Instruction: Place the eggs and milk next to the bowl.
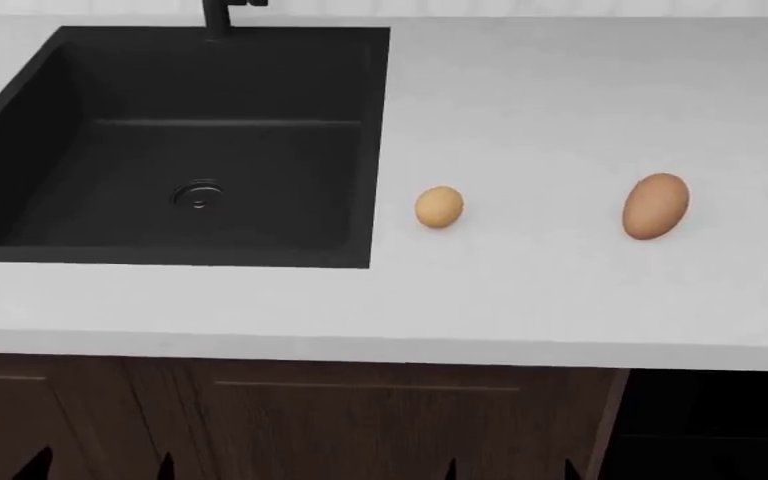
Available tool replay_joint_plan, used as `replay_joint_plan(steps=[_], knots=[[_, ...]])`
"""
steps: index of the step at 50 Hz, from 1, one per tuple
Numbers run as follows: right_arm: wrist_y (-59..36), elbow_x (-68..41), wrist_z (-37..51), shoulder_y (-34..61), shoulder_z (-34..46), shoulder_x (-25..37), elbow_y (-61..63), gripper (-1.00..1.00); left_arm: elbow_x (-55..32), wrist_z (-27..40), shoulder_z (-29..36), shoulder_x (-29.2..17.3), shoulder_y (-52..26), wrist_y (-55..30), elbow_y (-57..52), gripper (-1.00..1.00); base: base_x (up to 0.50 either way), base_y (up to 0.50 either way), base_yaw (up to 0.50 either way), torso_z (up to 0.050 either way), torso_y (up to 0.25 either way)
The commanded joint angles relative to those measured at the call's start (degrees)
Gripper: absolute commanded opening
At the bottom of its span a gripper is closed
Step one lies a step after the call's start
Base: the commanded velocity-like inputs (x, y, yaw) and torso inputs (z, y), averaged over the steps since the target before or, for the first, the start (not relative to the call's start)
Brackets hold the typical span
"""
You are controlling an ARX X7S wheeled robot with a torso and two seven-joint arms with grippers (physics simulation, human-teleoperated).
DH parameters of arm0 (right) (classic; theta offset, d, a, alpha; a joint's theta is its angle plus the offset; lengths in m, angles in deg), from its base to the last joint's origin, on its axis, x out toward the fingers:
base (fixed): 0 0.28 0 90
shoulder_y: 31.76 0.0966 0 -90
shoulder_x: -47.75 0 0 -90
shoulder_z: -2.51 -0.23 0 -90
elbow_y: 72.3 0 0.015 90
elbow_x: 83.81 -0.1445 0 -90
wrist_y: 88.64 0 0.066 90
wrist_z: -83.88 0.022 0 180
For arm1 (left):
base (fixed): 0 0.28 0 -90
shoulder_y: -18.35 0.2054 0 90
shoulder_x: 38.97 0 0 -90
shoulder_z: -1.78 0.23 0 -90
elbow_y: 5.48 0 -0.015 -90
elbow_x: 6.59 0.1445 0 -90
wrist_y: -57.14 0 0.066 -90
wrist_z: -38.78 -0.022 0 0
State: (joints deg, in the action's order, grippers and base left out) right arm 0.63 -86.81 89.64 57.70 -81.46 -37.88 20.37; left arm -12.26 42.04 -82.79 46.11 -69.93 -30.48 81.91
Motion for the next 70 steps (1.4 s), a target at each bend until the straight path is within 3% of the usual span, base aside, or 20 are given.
replay_joint_plan(steps=[1, 14, 15, 22, 37, 47, 60, 70], knots=[[-0.3, -0.9, 0.9, 0.1, 0.9, 0.8, 0.6, 1.00, -0.5, 0.8, 1.2, -0.9, -0.2, 0.0, -0.4, 1.00, 0.00, 0.00, 0.00, 0.050, 0.014], [-0.4, -1.9, 1.8, 0.1, 1.9, 1.6, 1.1, 1.00, -1.2, 1.7, 1.8, -1.7, 0.0, 0.7, -0.3, 1.00, 0.00, 0.00, 0.00, 0.050, 0.014], [-0.3, -2.0, 1.8, 0.1, 2.0, 1.7, 1.1, 1.00, -2.1, 1.4, 2.1, -1.9, 0.0, -1.9, -1.1, 1.00, 0.00, 0.00, 0.00, 0.050, 0.000], [-0.9, -2.4, 2.5, 0.0, 2.3, 2.1, 2.2, 1.00, -2.5, 1.2, 2.9, -2.1, 0.2, 0.3, -2.5, 1.00, 0.00, 0.00, 0.00, 0.000, 0.000], [-11.4, -0.8, 5.6, 4.5, 0.3, 6.3, 14.6, 1.00, -6.7, 3.6, -1.3, -6.3, -5.3, -9.5, -16.5, 1.00, 0.00, 0.00, 0.00, 0.000, 0.000], [-24.1, -2.0, 5.2, 12.7, -1.5, 9.2, 24.2, 1.00, -12.2, 6.4, -4.6, -11.0, -14.0, -25.2, -28.2, 1.00, 0.00, 0.00, 0.00, 0.000, 0.000], [-34.3, -6.0, 2.9, 26.4, -4.6, 13.0, 29.3, 1.00, -18.8, 7.0, -7.9, -15.8, -27.7, -40.6, -33.3, 1.00, 0.00, 0.00, 0.00, 0.000, 0.000], [-36.7, -6.6, 2.4, 30.1, -4.4, 13.8, 30.1, 1.00, -19.5, 7.2, -8.1, -18.2, -30.5, -43.9, -34.6, 1.00, 0.00, 0.00, 0.00, 0.000, 0.000]])
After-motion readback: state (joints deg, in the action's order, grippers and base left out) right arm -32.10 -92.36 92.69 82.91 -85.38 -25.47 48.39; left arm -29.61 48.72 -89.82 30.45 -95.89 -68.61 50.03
